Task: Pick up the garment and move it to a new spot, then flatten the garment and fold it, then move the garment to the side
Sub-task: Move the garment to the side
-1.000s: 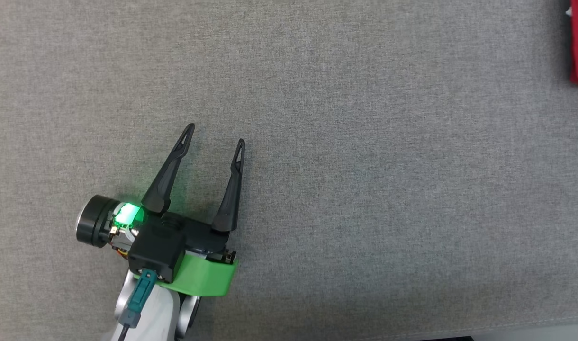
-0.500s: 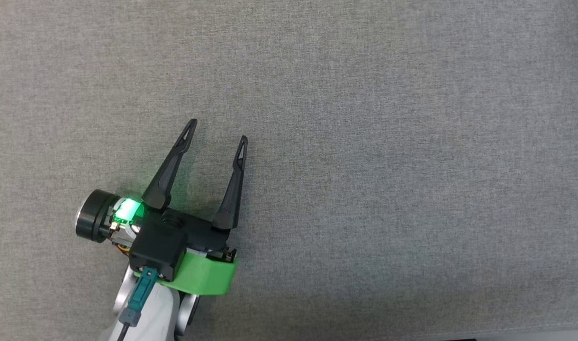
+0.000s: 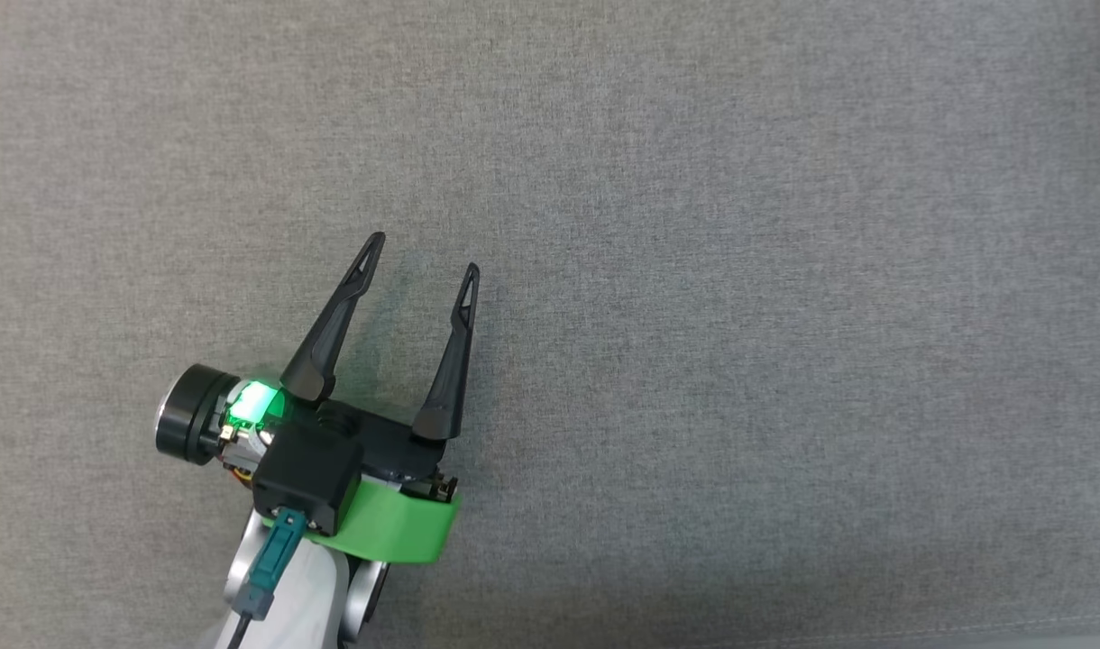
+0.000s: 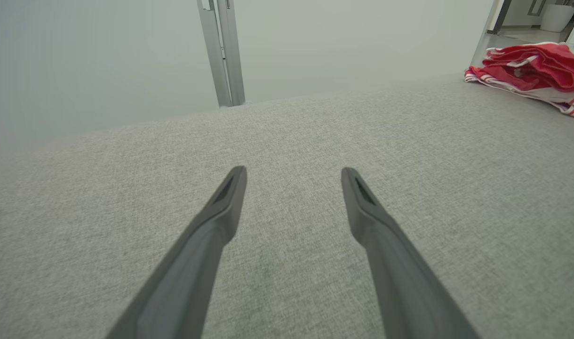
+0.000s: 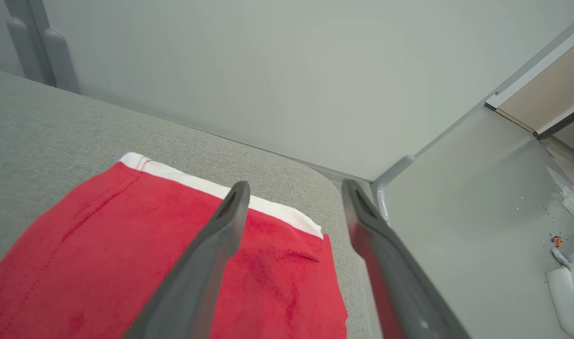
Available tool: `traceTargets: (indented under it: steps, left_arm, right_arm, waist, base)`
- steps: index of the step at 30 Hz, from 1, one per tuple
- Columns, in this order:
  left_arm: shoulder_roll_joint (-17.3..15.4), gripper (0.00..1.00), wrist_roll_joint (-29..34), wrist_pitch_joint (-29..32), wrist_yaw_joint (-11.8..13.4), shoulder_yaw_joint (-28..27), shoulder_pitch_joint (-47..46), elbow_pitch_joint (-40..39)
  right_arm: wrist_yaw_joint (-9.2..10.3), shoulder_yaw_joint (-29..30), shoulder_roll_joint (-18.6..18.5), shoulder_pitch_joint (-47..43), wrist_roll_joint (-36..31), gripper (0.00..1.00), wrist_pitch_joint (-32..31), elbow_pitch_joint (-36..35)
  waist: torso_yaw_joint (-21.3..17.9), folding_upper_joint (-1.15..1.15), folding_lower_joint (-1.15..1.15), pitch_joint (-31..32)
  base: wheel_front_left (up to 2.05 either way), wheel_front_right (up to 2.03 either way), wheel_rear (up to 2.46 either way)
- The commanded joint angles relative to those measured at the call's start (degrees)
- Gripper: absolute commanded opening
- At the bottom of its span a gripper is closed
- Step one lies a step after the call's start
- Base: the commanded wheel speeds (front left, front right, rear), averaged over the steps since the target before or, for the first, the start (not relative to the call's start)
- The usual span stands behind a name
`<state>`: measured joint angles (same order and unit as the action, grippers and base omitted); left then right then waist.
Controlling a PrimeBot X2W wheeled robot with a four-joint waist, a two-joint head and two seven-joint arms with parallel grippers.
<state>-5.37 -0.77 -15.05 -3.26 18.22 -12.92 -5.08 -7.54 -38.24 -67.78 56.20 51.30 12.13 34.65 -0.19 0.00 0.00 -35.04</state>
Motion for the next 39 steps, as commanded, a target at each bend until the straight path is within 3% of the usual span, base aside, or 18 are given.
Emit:
traceTargets:
  steps: [1, 7, 15, 21, 33, 39]
  left_arm:
    - [0.0, 1.0, -0.5, -0.1, 0.4, -0.4, 0.6, 0.2]
    - [0.7, 1.0, -1.6, -0.1, 1.2, -1.4, 3.1, 1.2]
    - [2.0, 1.0, -6.1, -0.1, 3.5, -5.6, 9.0, 5.1]
    - [2.4, 1.0, -9.8, -0.1, 5.6, -9.5, 13.4, 6.8]
    - [2.4, 1.0, -12.2, -0.1, 6.5, -13.0, 19.4, 3.5]
    - [2.4, 1.0, -10.7, -0.1, 5.0, -12.3, 23.2, 4.8]
  right_arm:
    - [0.12, 0.4, 3.0, 0.0, -1.7, 1.0, 1.2, 0.3]
    - [0.12, 6.0, 16.6, -4.2, -7.3, 1.0, 3.1, -1.6]
    - [0.12, 16.4, 34.9, -20.7, -17.0, 1.0, 3.1, -10.0]
    - [0.12, 23.8, 45.3, -33.7, -26.2, 1.0, 3.1, -16.5]
    - [0.11, 31.5, 58.4, -51.3, -38.1, 1.0, 3.1, -28.5]
    - [0.11, 31.3, 61.1, -57.3, -40.3, 1.0, 3.1, -30.3]
  waist:
    - [-0.5, 0.0, 0.0, 2.3]
    - [-1.0, 0.0, 0.0, 8.0]
    - [-0.9, 0.0, 0.0, 19.4]
    - [-0.3, 0.0, 0.0, 25.9]
    - [0.1, 0.0, 0.0, 32.0]
    - [-0.2, 0.0, 0.0, 35.1]
  base:
    - [0.0, 0.0, 0.0]
    - [0.0, 0.0, 0.0]
    - [0.0, 0.0, 0.0]
    - [0.0, 0.0, 0.0]
    - [0.0, 0.0, 0.0]
    - [0.0, 0.0, 0.0]
